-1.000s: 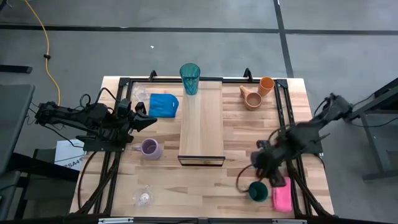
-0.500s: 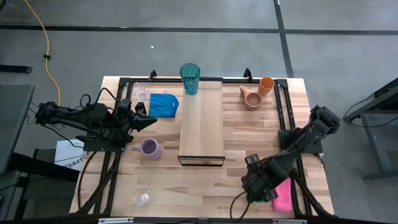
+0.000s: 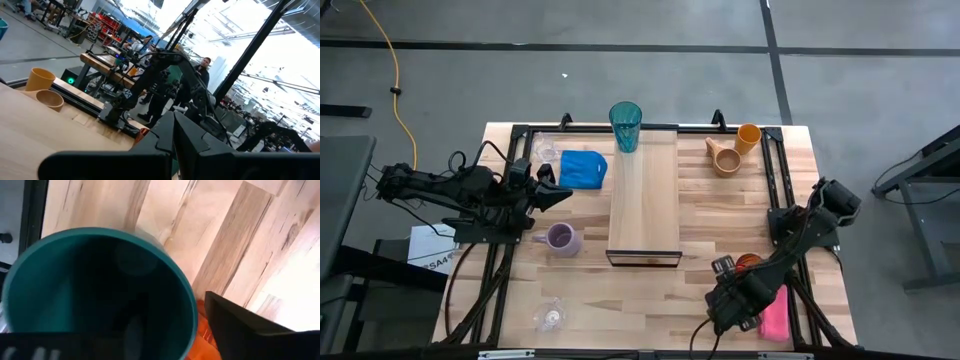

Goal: Stack small to large cups/mugs on shelf
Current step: Put the dark blue cup on the shelf, then put the orange cup on the shelf

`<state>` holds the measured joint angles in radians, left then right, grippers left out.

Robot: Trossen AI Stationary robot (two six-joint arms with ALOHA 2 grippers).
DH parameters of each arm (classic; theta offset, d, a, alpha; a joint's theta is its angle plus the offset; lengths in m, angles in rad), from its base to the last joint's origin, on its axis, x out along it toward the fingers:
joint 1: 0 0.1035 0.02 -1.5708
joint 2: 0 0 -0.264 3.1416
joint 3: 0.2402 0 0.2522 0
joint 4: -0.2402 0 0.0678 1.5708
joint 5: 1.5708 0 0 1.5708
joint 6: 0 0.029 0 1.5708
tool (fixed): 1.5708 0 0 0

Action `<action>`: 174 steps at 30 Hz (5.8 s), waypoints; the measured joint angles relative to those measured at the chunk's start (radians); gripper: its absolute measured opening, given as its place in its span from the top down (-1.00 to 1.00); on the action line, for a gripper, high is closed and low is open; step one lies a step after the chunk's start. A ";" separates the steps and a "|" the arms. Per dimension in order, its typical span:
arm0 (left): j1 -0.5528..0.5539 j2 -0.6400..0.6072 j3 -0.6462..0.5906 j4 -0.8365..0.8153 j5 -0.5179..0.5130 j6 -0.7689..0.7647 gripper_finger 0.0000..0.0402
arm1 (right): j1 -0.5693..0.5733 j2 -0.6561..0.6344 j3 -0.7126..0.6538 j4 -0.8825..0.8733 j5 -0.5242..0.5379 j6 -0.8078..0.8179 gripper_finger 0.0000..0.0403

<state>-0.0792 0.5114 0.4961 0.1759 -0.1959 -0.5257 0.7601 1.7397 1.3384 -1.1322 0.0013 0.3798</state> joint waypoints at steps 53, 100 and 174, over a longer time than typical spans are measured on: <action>0.000 0.003 0.000 -0.076 -0.054 0.076 1.00 | -0.611 -0.628 -0.448 1.245 0.230 -0.074 1.00; 0.000 0.001 0.000 -0.065 -0.069 0.072 1.00 | -1.205 0.162 0.858 -0.375 0.180 -0.040 1.00; 0.000 0.001 0.000 -0.044 -0.107 0.075 1.00 | -1.141 -0.034 0.848 -0.272 0.140 -0.200 0.21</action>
<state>-0.0790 0.5125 0.4957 0.1315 -0.3034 -0.4503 -0.3809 1.7054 2.1868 -1.4043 0.1414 0.1796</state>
